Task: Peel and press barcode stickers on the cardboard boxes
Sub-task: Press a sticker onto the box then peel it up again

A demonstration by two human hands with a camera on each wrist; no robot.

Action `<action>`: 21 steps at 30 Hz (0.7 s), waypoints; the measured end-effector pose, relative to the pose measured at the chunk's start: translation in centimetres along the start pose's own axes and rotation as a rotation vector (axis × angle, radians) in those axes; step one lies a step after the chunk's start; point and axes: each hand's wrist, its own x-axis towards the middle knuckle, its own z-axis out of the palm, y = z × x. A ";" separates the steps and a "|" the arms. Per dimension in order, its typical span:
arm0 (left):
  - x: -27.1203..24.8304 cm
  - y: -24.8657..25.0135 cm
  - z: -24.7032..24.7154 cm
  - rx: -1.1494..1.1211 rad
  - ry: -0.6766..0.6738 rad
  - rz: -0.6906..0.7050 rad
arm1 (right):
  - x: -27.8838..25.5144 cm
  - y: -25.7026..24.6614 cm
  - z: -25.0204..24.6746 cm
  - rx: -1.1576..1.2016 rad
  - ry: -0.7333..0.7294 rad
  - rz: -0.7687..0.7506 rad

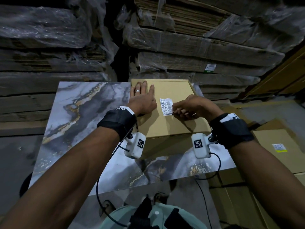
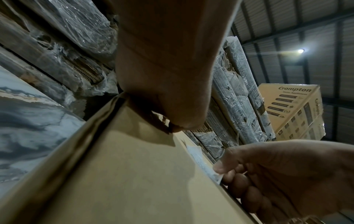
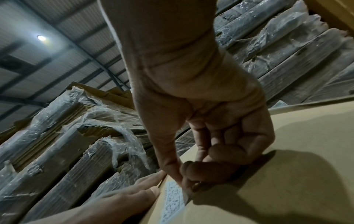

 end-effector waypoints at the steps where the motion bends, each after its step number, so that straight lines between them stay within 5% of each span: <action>1: 0.0 0.0 0.0 0.002 0.000 0.001 | 0.1 0.0 -0.1 0.004 -0.010 0.008; 8: 0.1 -0.1 0.1 0.016 0.014 0.006 | -0.3 0.9 -0.4 0.024 -0.021 -0.059; 14: 0.0 -0.1 0.1 0.023 0.021 0.006 | -0.4 3.1 1.0 -0.313 0.360 -0.425; 21: -0.1 0.0 -0.1 0.015 0.009 0.003 | -0.2 4.4 0.0 -0.507 0.239 -0.834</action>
